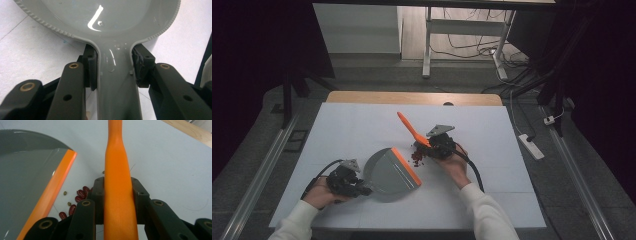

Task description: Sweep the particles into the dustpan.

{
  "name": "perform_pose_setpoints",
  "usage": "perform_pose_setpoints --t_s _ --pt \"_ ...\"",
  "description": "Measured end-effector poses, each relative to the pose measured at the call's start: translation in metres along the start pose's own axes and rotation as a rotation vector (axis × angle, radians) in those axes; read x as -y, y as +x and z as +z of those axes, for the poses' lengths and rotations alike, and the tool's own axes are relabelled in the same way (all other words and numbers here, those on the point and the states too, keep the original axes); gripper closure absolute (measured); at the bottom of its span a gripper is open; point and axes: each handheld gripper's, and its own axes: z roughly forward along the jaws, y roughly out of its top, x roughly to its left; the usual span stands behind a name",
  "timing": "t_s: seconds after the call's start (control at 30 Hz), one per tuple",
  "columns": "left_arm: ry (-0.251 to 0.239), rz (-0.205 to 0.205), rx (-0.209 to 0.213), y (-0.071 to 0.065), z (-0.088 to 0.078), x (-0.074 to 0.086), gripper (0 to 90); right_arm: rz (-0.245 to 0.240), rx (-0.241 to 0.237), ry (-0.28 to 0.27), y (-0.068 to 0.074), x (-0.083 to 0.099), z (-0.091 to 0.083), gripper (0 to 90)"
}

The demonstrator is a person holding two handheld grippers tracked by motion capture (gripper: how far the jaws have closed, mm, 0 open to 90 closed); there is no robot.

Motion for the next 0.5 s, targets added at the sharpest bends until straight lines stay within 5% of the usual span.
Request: perform_pose_setpoints --t_s 0.5 --pt "0.000 -0.001 0.001 0.000 0.000 0.000 61.2 -0.044 -0.043 -0.003 0.023 -0.007 0.006 70.2"
